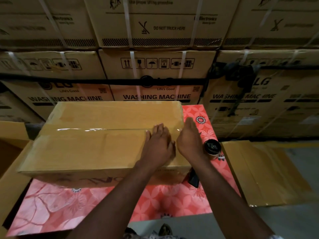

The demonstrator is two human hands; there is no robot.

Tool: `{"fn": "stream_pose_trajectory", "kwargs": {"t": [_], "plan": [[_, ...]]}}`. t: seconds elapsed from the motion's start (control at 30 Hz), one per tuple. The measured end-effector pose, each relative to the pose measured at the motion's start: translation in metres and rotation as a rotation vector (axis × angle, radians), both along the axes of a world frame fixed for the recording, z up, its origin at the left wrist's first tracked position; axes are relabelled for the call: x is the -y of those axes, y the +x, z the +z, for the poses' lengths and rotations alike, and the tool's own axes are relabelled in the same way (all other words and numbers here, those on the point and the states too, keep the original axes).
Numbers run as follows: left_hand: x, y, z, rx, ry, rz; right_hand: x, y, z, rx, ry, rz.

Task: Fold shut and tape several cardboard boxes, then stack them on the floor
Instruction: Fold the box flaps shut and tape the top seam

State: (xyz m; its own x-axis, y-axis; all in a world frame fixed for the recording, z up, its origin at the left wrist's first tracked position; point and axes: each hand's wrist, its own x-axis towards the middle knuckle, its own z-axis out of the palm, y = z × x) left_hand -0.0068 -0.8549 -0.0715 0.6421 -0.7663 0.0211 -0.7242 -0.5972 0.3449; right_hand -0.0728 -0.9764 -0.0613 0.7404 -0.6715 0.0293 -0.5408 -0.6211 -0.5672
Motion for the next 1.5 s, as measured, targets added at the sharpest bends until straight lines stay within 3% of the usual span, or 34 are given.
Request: {"fn": "stream_pose_trajectory", "kwargs": {"t": [0.07,0.17,0.33,0.4,0.53,0.77,0.97,1.17,1.23,1.4,1.5], "plan": [[-0.014,0.016,0.000,-0.016,0.002,-0.012,-0.021,0.008,0.003,0.087,-0.077,0.178],[-0.048,0.041,-0.003,-0.008,0.080,-0.129,-0.046,0.017,-0.008,-0.100,-0.106,0.383],[-0.113,0.084,-0.004,0.036,0.149,-0.086,-0.066,0.035,-0.013,-0.356,-0.242,0.185],[-0.123,0.091,0.001,0.025,0.133,-0.044,-0.089,0.053,-0.007,-0.312,-0.227,0.209],[-0.139,0.103,0.002,0.000,0.110,-0.089,-0.138,0.087,-0.009,-0.206,-0.230,0.480],[-0.209,0.156,0.002,0.063,0.150,0.090,-0.157,0.099,-0.009,-0.300,-0.196,0.221],[-0.222,0.169,-0.001,0.032,0.161,-0.082,-0.229,0.150,0.002,-0.184,-0.171,0.500],[-0.271,0.210,0.008,0.073,0.194,0.121,-0.243,0.152,-0.006,-0.318,-0.254,0.249],[-0.280,0.230,0.013,0.042,0.206,0.228,-0.261,0.164,0.004,-0.288,-0.272,0.271],[-0.318,0.257,0.006,-0.140,-0.055,0.225,-0.315,0.193,0.000,-0.252,-0.278,0.577],[-0.336,0.253,-0.004,-0.149,-0.238,0.372,-0.322,0.205,-0.004,-0.258,-0.254,0.465]]}}
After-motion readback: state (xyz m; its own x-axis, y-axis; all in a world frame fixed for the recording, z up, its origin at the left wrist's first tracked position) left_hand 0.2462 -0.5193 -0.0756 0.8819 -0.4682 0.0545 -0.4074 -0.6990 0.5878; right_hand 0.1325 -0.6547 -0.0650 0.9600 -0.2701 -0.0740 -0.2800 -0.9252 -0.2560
